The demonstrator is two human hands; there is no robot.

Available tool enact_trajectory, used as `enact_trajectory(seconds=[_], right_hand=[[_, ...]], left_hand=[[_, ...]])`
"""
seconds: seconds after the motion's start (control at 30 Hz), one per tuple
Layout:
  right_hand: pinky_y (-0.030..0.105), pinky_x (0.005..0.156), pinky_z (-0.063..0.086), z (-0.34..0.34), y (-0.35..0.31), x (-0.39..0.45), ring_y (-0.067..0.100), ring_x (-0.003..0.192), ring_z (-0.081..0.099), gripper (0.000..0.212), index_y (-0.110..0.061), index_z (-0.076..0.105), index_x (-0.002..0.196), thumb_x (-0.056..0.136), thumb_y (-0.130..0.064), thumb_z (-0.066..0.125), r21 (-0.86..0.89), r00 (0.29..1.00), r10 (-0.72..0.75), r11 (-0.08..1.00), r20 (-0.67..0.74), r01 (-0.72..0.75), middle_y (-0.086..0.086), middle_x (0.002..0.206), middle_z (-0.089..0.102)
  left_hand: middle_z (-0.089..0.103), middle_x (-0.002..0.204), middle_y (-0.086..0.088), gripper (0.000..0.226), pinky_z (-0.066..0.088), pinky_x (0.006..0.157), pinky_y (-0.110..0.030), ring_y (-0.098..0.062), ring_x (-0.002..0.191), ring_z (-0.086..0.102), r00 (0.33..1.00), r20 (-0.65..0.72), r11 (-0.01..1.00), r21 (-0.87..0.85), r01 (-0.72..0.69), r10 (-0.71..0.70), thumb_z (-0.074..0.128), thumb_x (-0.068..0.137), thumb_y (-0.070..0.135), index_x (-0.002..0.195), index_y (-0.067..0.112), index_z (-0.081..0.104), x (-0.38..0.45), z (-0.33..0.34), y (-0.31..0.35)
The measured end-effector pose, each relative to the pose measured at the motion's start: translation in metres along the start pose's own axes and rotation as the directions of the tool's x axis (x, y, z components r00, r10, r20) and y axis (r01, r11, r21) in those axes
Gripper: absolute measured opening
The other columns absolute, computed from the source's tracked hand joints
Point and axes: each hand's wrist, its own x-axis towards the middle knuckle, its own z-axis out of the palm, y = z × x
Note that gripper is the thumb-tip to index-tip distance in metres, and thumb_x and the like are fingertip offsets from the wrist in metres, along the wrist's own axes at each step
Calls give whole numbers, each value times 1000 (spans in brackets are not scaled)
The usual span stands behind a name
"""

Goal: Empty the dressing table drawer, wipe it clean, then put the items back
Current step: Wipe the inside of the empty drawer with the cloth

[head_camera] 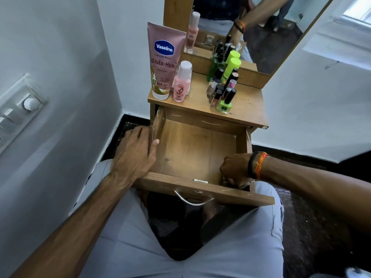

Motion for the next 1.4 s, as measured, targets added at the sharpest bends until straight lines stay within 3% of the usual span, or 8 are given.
enact_trajectory(seconds=[0.13, 0.27, 0.37, 0.73, 0.93, 1.07, 1.23, 1.4], right_hand=[[39, 96, 49, -6, 2, 5, 26, 112, 59, 37, -10, 66, 115, 91, -38, 68, -169, 998, 20, 985, -66, -31, 7, 115, 68], [35, 88, 45, -6, 17, -4, 20, 104, 59, 45, -20, 70, 107, 89, -59, 59, -145, 989, 26, 988, -147, -47, -2, 109, 70], [22, 70, 43, 5, 17, -12, 13, 91, 60, 31, -23, 74, 104, 91, -47, 60, -43, 998, -22, 999, -56, 20, -5, 100, 72], [37, 91, 56, 5, -9, 4, 24, 103, 67, 25, -11, 70, 112, 97, -28, 58, -33, 992, 124, 992, -9, -124, 6, 106, 72], [42, 96, 50, -4, 9, 22, 33, 126, 49, 33, -19, 57, 135, 104, -27, 48, -267, 893, 399, 855, -209, -445, 8, 136, 54], [40, 90, 51, -7, 35, 19, 32, 117, 49, 28, -20, 69, 117, 105, -28, 45, -345, 813, 446, 747, -373, -568, 2, 115, 65], [33, 83, 47, 0, 29, 4, 28, 113, 53, 35, -13, 71, 108, 106, -30, 40, -194, 877, 331, 890, -349, -413, 6, 108, 70], [29, 75, 54, -1, -6, -18, 19, 76, 61, 25, -8, 69, 101, 98, -26, 51, 89, 983, 181, 980, -9, -180, 4, 83, 64]], left_hand=[[57, 133, -18, 43, 45, 100, -46, -36, 122, 53, 1000, -1, 1000, 1, -9, 9, 49, 101, 35, 133, 5, 52, -2, 0, 0], [58, 133, -18, 43, 45, 101, -48, -37, 124, 52, 1000, 2, 1000, -5, -12, 12, 50, 100, 33, 133, 6, 52, -1, -1, 0], [58, 131, -19, 41, 45, 101, -48, -37, 123, 52, 1000, -9, 1000, -8, -11, 11, 51, 100, 30, 132, 5, 54, -1, -1, 0], [61, 127, -19, 34, 47, 96, -47, -37, 118, 54, 998, -62, 999, -45, -29, 26, 55, 99, 21, 127, 3, 57, -5, 0, 0], [63, 122, -21, 31, 48, 93, -47, -39, 113, 57, 996, -75, 999, -35, -42, 39, 58, 97, 16, 123, 1, 60, -3, 2, 0], [62, 124, -19, 32, 48, 94, -46, -37, 115, 56, 996, -73, 998, -35, -46, 43, 56, 97, 18, 126, 3, 59, -1, 2, 0], [62, 124, -18, 33, 48, 94, -46, -36, 115, 55, 997, -66, 999, -39, -37, 34, 54, 97, 19, 127, 5, 58, -1, 2, -2], [63, 121, -17, 32, 48, 92, -44, -34, 111, 56, 997, -70, 999, -41, -36, 33, 53, 96, 20, 124, 5, 58, -2, 3, -2]])
